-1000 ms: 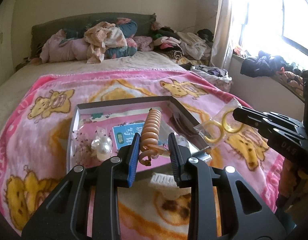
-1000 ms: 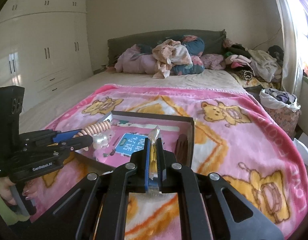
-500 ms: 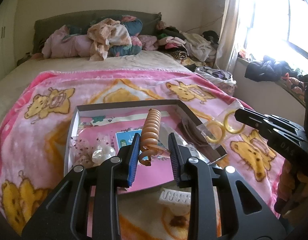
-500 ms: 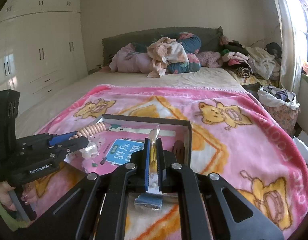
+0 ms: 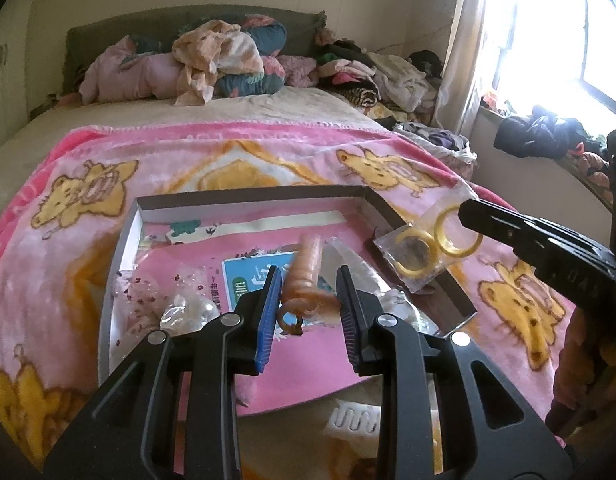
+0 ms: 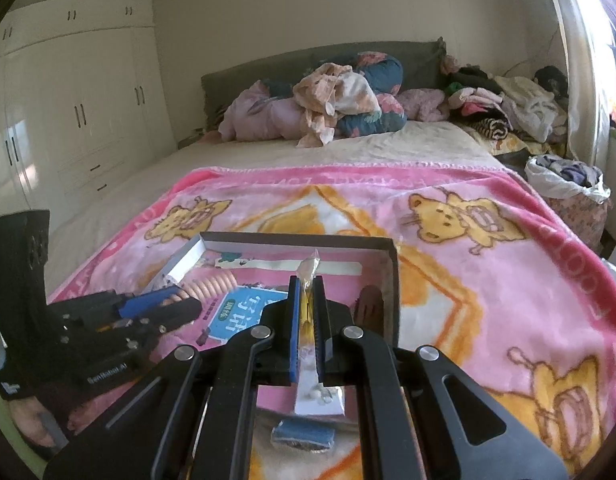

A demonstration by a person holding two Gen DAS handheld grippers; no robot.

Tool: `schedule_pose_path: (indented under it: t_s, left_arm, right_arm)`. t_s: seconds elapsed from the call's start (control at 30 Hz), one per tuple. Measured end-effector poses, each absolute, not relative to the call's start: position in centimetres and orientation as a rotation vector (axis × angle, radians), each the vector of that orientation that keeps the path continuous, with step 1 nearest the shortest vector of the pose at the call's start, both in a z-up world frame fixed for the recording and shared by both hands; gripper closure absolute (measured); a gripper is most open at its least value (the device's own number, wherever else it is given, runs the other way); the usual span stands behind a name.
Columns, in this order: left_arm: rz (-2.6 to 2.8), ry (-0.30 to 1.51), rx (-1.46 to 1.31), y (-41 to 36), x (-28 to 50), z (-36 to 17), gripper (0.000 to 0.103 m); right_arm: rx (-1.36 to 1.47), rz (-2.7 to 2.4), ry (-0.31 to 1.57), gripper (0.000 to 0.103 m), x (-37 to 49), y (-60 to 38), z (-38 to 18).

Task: Organize jewelry
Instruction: 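Lower coil hair tie into box with left tool while right tool drops yellow ties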

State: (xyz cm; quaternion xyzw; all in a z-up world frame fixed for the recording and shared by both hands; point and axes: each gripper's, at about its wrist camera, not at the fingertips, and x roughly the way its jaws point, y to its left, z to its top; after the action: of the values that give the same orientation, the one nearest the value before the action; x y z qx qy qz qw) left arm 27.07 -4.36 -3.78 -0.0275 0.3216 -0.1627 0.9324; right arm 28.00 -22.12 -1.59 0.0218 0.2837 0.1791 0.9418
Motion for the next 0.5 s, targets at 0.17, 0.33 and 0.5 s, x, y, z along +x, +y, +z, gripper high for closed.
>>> schedule_pose_path:
  t_s: [0.17, 0.33, 0.5]
  left_arm:
    - [-0.322, 0.677, -0.057, -4.2, 27.8, -4.7, 0.086]
    - [-0.318, 0.692, -0.053, -4.1, 28.4, -5.4, 0.088]
    - [-0.306, 0.706, -0.062, -3.7, 28.7, -5.9, 0.088]
  right_arm:
    - [0.067, 0.39, 0.612, 0.097, 29.7, -21.4, -2.6]
    - [0.078, 0.388, 0.657, 0.097, 31.3, -21.0, -3.8]
    - [0.085, 0.338, 0.71, 0.095, 32.3, -21.3, -5.2]
